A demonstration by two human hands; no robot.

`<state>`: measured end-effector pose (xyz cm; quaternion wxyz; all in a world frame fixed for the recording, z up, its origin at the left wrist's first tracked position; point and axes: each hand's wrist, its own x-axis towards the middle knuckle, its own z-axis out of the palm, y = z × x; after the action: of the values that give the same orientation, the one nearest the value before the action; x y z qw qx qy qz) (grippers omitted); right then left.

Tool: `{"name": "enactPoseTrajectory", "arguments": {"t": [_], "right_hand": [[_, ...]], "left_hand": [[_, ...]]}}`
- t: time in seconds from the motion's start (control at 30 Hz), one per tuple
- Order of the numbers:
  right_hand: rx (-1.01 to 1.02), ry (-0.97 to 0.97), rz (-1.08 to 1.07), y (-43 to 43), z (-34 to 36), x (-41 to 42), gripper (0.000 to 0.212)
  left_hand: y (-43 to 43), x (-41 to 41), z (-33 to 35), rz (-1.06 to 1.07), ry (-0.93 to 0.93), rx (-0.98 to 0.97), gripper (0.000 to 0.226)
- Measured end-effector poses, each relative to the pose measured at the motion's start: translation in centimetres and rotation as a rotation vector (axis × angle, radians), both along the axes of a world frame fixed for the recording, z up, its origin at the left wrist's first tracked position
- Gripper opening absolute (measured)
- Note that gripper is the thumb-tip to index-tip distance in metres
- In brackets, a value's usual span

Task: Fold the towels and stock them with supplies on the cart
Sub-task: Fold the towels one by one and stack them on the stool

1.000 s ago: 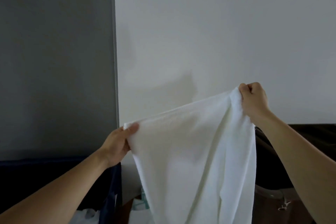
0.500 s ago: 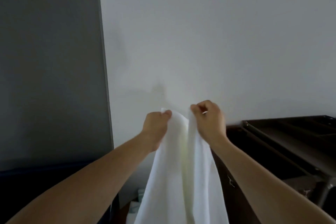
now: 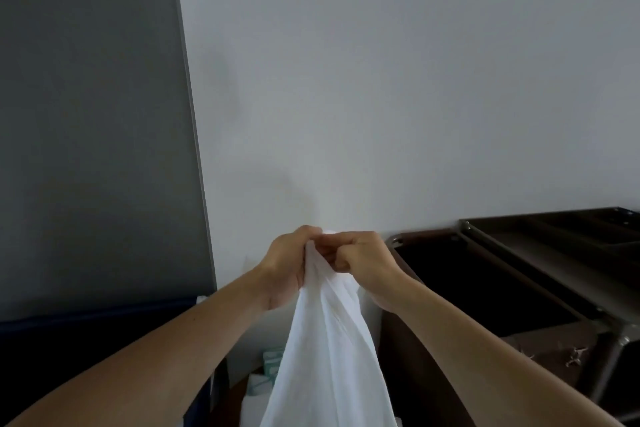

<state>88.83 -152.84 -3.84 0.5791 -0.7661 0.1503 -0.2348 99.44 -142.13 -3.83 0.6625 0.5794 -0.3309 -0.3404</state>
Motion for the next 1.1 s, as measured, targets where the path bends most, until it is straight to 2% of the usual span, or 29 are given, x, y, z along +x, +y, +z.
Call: {"name": "enactPoseTrajectory", "arguments": {"t": [0.07,0.13,0.23,0.3,0.37,0.43,0.5,0.63,0.7,0.77,0.9,1.0,1.07,1.1], "right_hand": [[0.113,-0.08,0.107,0.2,0.6,-0.3,0.058],[0.226,-0.187,0.093,0.2,0.8,-0.5,0.052],[0.39,-0.336,0.038,0.2,0.9,-0.5,0.039],[0.417,-0.394,0.044,0.1,1.1,-0.7,0.034],[0.31,-0.42,-0.049,-0.7,1.6,-1.3,0.026],[0.04,-0.405,-0.251,-2.7,1.8,-2.2,0.023],[-0.237,-0.319,-0.379,-5.1,1.8,-3.1,0.029],[-0.441,-0.157,-0.357,-7.2,0.4,-4.2,0.057],[-0.576,-0.178,-0.389,-7.4,-0.8,-4.6,0.068],[-0.725,-0.236,-0.407,-7.7,-1.8,-5.2,0.07],[-0.903,-0.172,-0.273,-8.4,-3.4,-6.0,0.048],[-0.874,-0.005,-0.185,-8.7,-3.6,-6.5,0.022],[-0.838,0.127,-0.138,-9.0,-3.1,-6.9,0.055],[-0.887,0.212,-0.111,-8.9,-2.7,-7.0,0.07]], "left_hand": [[0.5,0.4,0.1,-0.099,-0.034,-0.033,0.038],[0.8,0.4,0.6,-0.154,-0.029,-0.076,0.035],[0.9,0.4,1.6,-0.153,-0.046,-0.08,0.034],[0.8,0.4,2.4,-0.108,-0.08,-0.05,0.032],[0.7,0.5,3.9,0.017,-0.07,-0.042,0.027],[0.5,1.1,6.2,0.138,-0.075,-0.075,0.022],[0.0,1.6,9.2,0.212,-0.11,-0.139,0.019],[-1.7,1.7,14.6,0.352,-0.337,-0.25,0.011],[-2.6,1.9,15.8,0.417,-0.442,-0.242,0.016],[-3.2,2.2,16.1,0.448,-0.509,-0.229,0.02],[-3.2,2.8,16.1,0.464,-0.535,-0.264,0.031],[-2.4,3.3,16.3,0.449,-0.555,-0.279,0.023],[-1.8,4.0,16.3,0.451,-0.58,-0.276,0.015],[-1.4,4.5,16.2,0.456,-0.583,-0.272,0.014]]}}
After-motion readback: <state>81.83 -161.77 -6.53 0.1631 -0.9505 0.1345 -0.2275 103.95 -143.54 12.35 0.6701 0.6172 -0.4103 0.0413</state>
